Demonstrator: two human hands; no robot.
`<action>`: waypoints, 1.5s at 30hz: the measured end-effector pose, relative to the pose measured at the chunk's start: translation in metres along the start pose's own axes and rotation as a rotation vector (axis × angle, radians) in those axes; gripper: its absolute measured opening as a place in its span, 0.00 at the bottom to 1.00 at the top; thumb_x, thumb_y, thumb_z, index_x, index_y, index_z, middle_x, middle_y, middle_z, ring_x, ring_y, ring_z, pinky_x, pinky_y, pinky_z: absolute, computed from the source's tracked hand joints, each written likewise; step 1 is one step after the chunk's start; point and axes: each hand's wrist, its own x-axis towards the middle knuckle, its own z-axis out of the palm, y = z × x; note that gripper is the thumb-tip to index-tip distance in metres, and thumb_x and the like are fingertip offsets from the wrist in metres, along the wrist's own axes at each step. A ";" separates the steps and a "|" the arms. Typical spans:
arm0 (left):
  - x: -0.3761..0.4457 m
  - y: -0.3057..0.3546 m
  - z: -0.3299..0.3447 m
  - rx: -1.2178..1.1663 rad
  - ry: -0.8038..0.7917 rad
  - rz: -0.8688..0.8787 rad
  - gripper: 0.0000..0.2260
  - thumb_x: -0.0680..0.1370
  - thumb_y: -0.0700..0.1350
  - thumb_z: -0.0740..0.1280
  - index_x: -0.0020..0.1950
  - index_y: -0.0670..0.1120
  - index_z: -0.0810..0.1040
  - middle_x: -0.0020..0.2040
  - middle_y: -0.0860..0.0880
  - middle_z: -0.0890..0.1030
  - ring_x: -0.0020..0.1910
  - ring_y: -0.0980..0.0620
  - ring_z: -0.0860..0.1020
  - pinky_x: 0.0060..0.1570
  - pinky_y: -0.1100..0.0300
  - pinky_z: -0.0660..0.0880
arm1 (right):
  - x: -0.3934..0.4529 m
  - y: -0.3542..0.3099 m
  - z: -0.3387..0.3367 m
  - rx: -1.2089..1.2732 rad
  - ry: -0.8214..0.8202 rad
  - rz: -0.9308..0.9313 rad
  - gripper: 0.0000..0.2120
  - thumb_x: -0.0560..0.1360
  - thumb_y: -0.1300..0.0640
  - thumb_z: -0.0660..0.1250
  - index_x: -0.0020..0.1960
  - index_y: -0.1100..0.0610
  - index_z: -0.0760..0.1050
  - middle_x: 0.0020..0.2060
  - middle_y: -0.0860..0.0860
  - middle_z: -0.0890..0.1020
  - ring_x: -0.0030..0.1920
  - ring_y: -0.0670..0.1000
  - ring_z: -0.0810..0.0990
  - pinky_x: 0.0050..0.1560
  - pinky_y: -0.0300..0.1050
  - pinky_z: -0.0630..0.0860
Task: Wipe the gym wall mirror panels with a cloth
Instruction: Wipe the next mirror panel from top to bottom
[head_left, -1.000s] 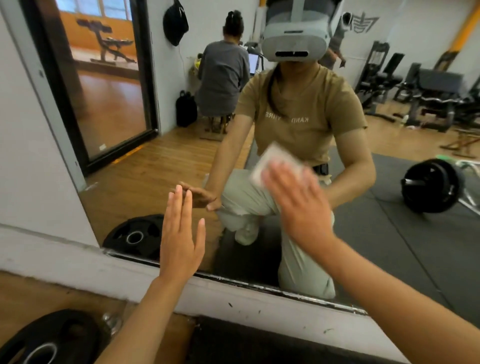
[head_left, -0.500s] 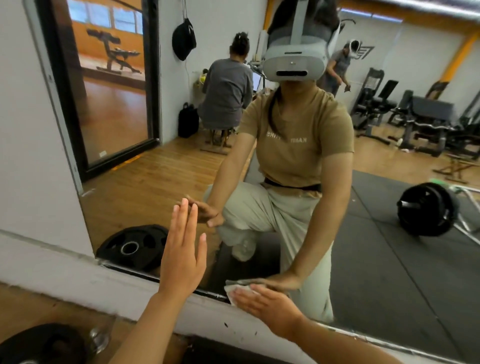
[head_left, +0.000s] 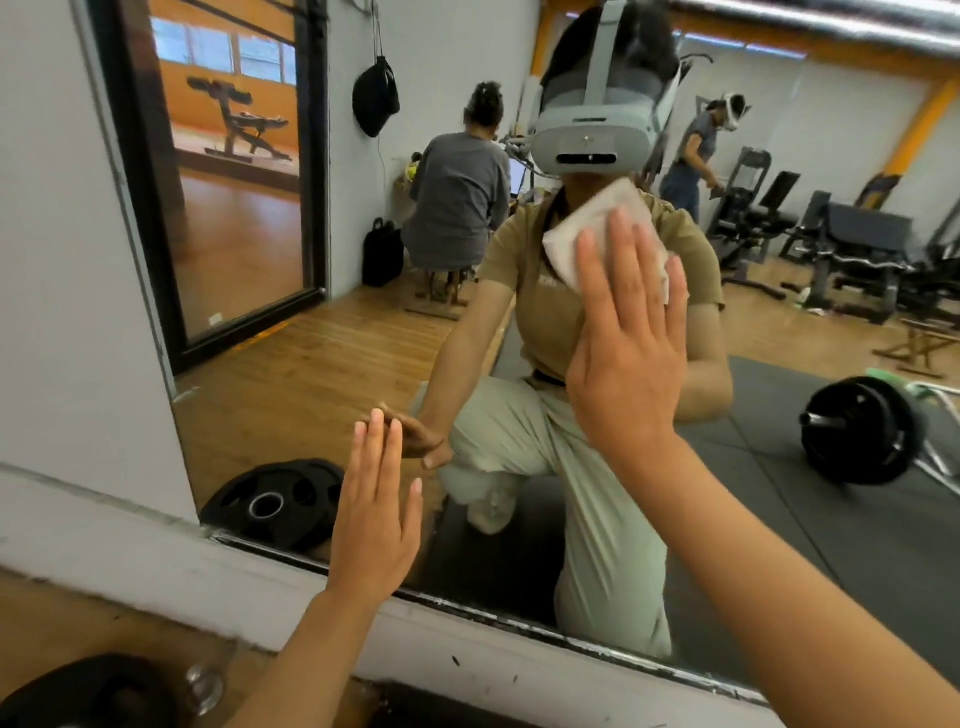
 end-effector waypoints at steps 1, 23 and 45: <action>0.000 0.000 -0.001 -0.004 -0.005 -0.004 0.28 0.83 0.51 0.53 0.81 0.45 0.50 0.82 0.50 0.44 0.81 0.48 0.44 0.74 0.46 0.55 | 0.004 -0.006 0.004 -0.001 0.027 0.030 0.27 0.77 0.70 0.60 0.76 0.60 0.64 0.76 0.58 0.63 0.77 0.58 0.60 0.77 0.59 0.54; 0.000 -0.006 -0.020 -0.065 -0.110 0.010 0.27 0.83 0.49 0.53 0.81 0.51 0.49 0.81 0.57 0.42 0.80 0.55 0.42 0.74 0.57 0.51 | -0.160 -0.018 0.023 -0.140 -0.650 -0.819 0.33 0.77 0.58 0.54 0.80 0.59 0.46 0.79 0.55 0.44 0.78 0.57 0.38 0.77 0.55 0.37; 0.002 -0.024 -0.046 0.167 -0.273 0.137 0.28 0.83 0.47 0.57 0.81 0.46 0.52 0.82 0.49 0.44 0.81 0.49 0.46 0.75 0.48 0.61 | -0.237 -0.072 0.042 0.012 -1.175 -0.872 0.45 0.62 0.47 0.79 0.74 0.57 0.66 0.73 0.53 0.71 0.73 0.52 0.68 0.74 0.53 0.52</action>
